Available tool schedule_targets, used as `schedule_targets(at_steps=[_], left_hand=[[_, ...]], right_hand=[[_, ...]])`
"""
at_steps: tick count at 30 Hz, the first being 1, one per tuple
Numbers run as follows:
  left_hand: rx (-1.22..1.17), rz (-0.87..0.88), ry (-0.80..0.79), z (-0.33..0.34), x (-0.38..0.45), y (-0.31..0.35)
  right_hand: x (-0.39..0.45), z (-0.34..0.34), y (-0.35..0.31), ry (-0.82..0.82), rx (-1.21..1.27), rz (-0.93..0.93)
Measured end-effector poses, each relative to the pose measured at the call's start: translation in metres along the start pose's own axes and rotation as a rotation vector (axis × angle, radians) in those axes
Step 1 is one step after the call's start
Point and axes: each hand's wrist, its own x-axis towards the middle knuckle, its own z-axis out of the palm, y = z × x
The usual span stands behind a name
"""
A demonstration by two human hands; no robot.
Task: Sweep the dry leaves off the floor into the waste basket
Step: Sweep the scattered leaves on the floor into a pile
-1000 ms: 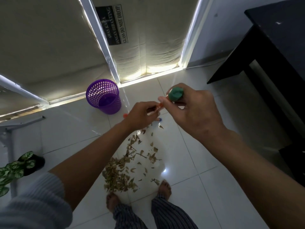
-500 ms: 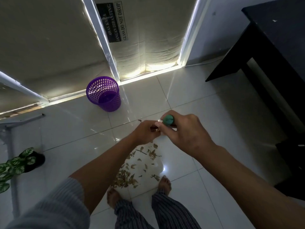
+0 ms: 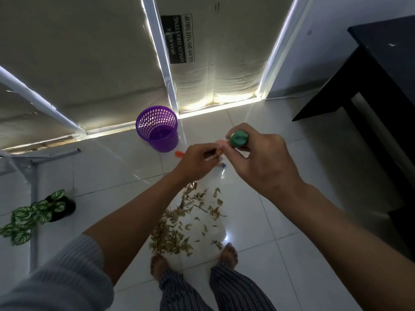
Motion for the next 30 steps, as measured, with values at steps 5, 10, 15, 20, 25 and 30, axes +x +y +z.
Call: schedule_targets(at_steps=[5, 10, 15, 20, 25, 30], left_hand=[[-0.001, -0.107, 0.002, 0.013, -0.018, -0.009], [0.08, -0.246, -0.058, 0.034, -0.055, -0.022], [0.09, -0.285, -0.146, 0.03, -0.086, -0.025], [0.082, -0.183, -0.124, 0.012, -0.094, -0.007], [0.005, -0.032, -0.038, 0.01, -0.091, 0.021], [-0.147, -0.025, -0.155, 0.025, -0.104, 0.022]], right_hand=[[-0.024, 0.027, 0.009, -0.216, 0.007, 0.087], [-0.05, 0.042, 0.009, -0.364, 0.028, 0.187], [-0.061, 0.033, -0.003, -0.365, 0.089, 0.212], [-0.057, 0.014, -0.031, -0.229, 0.097, 0.177], [-0.069, -0.003, -0.054, 0.003, -0.005, 0.161], [-0.109, 0.016, -0.067, 0.007, -0.061, 0.252]])
